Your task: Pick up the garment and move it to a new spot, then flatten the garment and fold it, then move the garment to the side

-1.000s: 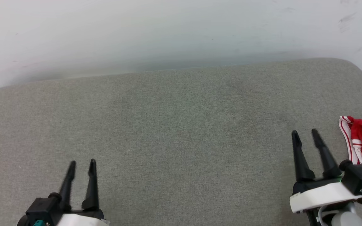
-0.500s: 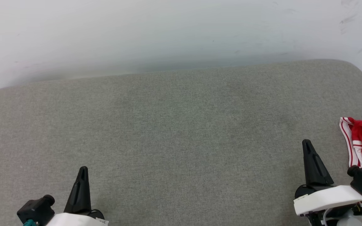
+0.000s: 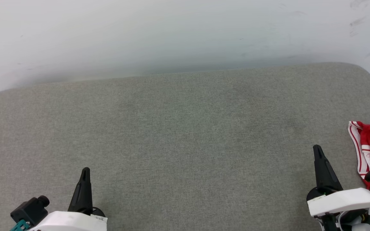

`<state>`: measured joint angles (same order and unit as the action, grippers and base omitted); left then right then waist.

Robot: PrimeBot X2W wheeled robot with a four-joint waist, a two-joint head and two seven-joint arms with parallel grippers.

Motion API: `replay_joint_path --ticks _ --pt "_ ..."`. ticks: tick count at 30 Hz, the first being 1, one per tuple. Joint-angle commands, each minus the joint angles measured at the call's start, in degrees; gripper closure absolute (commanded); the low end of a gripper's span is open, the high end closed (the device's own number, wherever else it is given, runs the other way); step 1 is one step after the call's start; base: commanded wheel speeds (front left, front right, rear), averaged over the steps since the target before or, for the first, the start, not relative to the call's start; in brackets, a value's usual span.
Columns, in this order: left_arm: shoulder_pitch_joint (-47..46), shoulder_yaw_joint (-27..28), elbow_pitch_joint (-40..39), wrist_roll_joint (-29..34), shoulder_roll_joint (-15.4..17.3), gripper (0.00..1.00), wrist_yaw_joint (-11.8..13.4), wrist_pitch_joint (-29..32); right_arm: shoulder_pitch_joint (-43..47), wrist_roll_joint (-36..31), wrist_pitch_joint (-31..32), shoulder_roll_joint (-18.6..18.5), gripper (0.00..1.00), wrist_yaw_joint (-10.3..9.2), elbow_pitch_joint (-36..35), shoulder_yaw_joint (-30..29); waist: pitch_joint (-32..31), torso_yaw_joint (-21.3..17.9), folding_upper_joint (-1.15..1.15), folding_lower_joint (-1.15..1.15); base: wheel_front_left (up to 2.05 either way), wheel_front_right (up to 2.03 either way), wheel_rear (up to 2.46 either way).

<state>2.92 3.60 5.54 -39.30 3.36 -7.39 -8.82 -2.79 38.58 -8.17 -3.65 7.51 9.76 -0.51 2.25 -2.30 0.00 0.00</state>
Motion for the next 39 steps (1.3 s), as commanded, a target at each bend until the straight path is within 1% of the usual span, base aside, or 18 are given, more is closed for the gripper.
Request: replay_joint_path --ticks 1,22,39 --pt "-1.53 -0.12 -0.33 -2.12 0.58 1.00 -0.03 0.37 -1.75 2.23 0.35 -0.48 1.00 -0.01 -0.47 -0.23 -0.03 0.04 0.00 0.00 0.00 0.00 0.00" --pt "-3.93 0.06 2.19 -18.06 0.85 1.00 -0.07 4.27 -2.41 18.23 4.22 -0.58 1.00 -0.01 0.86 -1.44 -0.47 0.53 0.00 0.00 0.00 0.00 0.00" --pt "-5.33 0.37 3.88 -27.99 0.91 1.00 -0.09 6.92 -2.69 28.21 6.81 -0.52 1.00 -0.02 1.79 -2.31 -0.81 0.90 0.00 0.00 0.00 0.00 0.00"
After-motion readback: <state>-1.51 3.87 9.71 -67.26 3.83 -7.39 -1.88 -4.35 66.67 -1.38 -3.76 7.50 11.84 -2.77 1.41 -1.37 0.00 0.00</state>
